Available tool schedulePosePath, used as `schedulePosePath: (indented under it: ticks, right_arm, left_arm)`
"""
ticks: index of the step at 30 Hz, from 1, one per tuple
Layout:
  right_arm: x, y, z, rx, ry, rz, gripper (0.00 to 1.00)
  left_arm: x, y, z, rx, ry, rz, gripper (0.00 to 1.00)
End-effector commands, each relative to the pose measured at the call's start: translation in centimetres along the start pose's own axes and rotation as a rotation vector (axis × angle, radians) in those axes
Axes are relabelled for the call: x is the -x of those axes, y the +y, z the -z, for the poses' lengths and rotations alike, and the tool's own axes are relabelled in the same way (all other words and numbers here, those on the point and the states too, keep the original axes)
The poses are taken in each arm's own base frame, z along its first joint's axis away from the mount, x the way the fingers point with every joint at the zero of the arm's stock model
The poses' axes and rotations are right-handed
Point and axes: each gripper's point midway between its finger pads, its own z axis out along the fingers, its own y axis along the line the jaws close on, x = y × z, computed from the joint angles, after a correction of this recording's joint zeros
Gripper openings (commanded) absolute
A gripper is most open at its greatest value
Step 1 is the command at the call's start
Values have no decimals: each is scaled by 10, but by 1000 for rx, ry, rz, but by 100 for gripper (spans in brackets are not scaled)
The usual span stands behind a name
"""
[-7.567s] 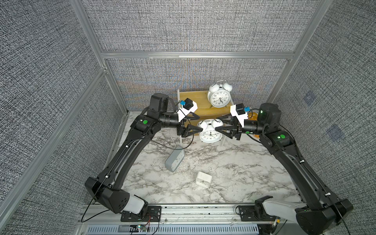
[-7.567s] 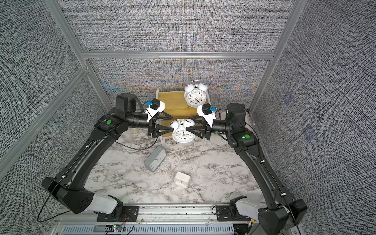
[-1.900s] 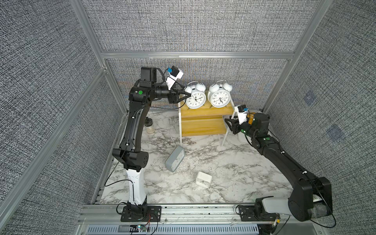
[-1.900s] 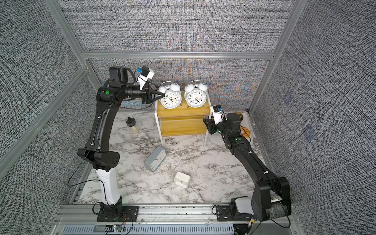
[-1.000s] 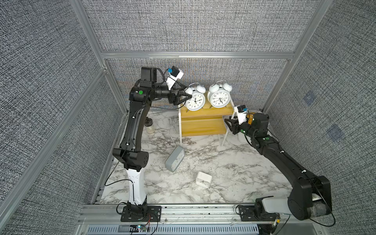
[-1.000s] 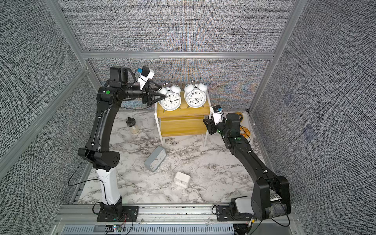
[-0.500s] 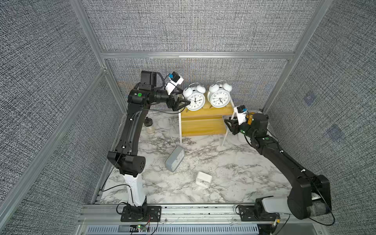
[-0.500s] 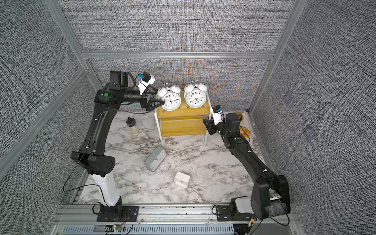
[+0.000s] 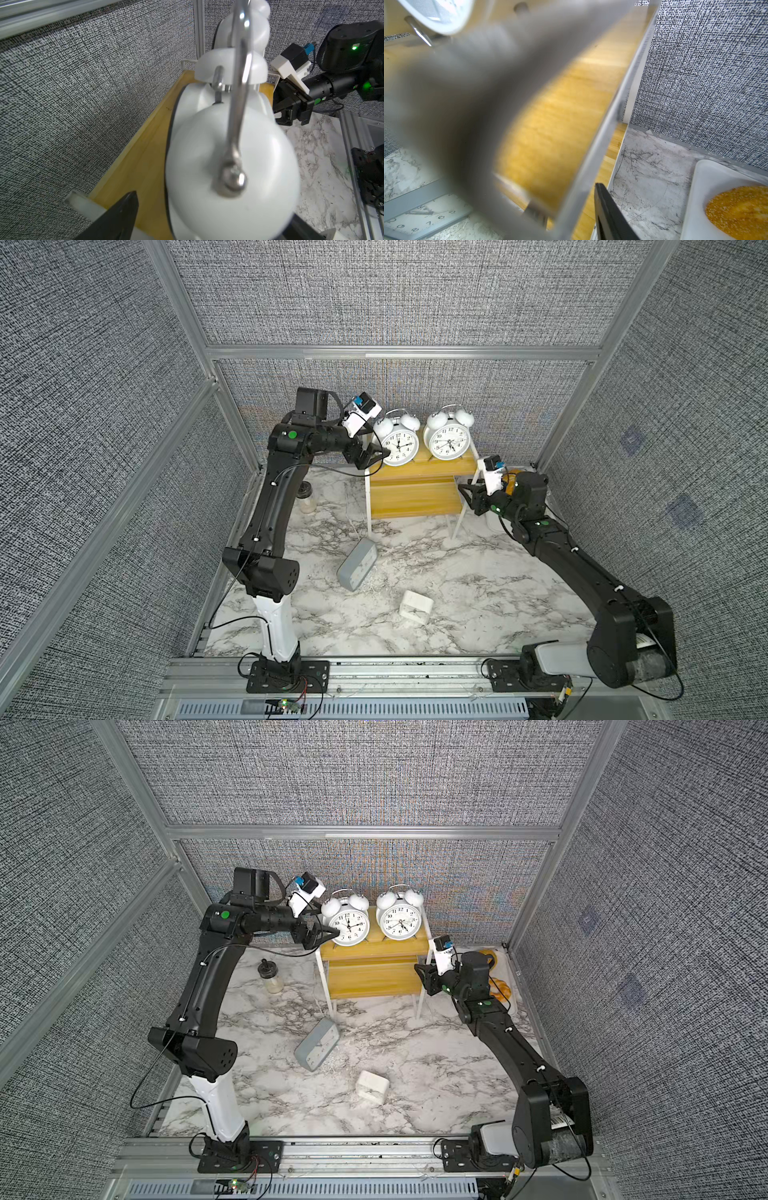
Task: Place the alarm clocks on the shelf by style
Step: Place the alarm on the shelf.
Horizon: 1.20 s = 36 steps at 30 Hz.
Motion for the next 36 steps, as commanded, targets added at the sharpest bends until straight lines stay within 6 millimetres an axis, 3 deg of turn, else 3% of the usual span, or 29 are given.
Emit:
schedulePosePath:
  ticks: [1, 10, 18, 22, 26, 36]
  right_arm:
    - [6, 1, 2, 2, -21, 8, 41]
    - [5, 1, 1, 3, -17, 6, 41]
    - [5, 2, 3, 1, -19, 7, 42]
    - [6, 1, 10, -18, -27, 11, 64]
    - [7, 1, 19, -44, -31, 21, 78]
    - [-8, 7, 56, -107, -20, 13, 83]
  left_arm:
    - [0, 10, 0, 58, 16, -38, 96]
    - [3, 10, 5, 77, 17, -62, 97]
    - [10, -15, 16, 1, -21, -89, 100]
    - [7, -19, 26, 37, -2, -107, 100]
    - [1, -25, 40, 87, 27, -115, 99]
    - [-11, -48, 92, 322, -61, -42, 99]
